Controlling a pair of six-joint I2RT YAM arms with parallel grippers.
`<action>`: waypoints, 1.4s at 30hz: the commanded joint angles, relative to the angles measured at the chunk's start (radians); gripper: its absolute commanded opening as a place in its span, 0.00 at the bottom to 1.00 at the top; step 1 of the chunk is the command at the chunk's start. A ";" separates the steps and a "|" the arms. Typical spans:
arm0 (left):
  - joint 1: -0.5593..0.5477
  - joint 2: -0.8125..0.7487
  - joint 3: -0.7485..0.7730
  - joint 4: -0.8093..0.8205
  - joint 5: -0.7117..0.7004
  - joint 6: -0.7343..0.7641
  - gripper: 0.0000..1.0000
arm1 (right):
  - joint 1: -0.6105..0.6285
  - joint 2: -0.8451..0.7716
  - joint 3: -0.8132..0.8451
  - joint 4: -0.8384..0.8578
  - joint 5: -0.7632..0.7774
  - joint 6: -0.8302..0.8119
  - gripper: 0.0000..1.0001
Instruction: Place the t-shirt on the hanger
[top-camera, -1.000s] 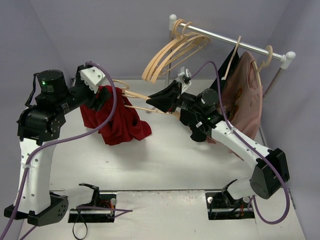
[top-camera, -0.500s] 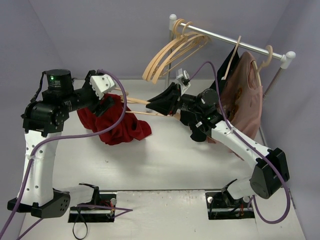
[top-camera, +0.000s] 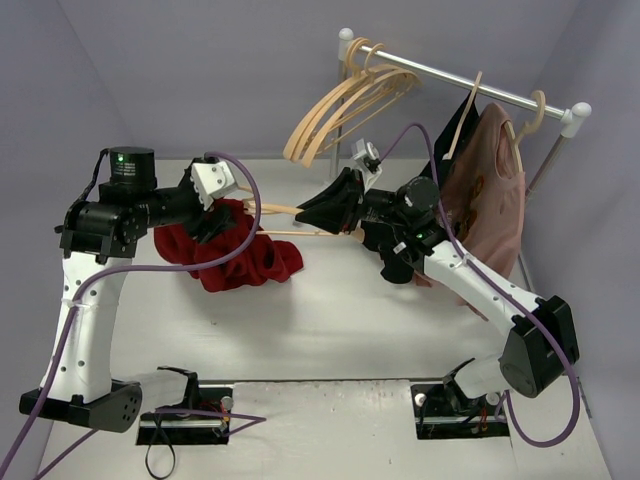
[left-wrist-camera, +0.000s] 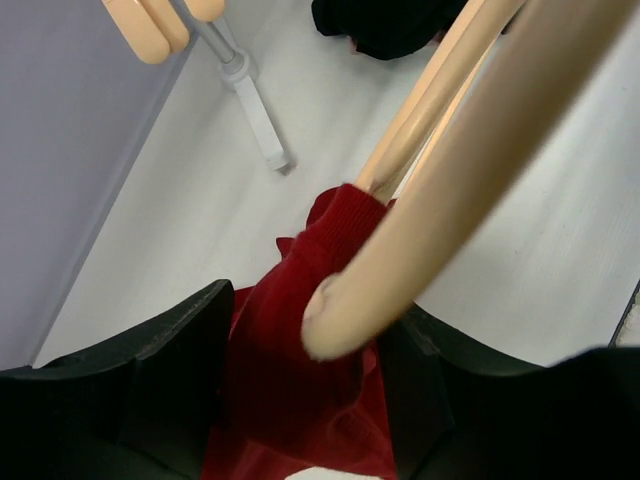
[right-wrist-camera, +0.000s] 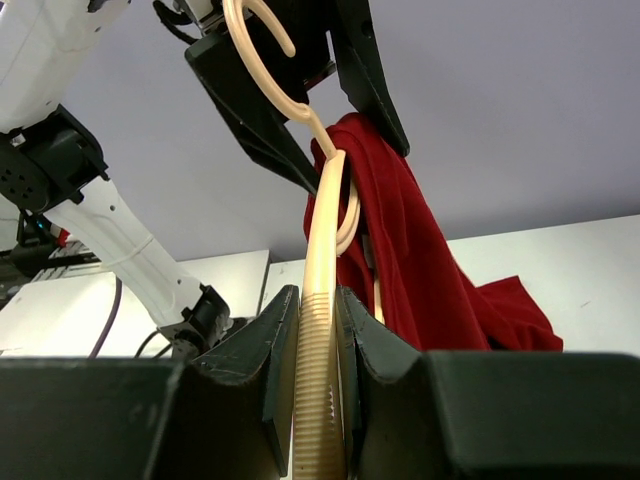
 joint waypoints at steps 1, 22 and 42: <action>0.028 -0.025 -0.007 0.021 0.092 0.031 0.50 | -0.019 -0.061 0.027 0.144 0.004 0.011 0.00; 0.035 -0.037 -0.080 0.023 0.280 0.117 0.34 | -0.023 -0.017 0.099 0.162 -0.053 0.073 0.00; 0.037 -0.036 -0.097 0.022 0.354 0.218 0.00 | -0.056 -0.001 0.116 0.076 -0.037 0.037 0.17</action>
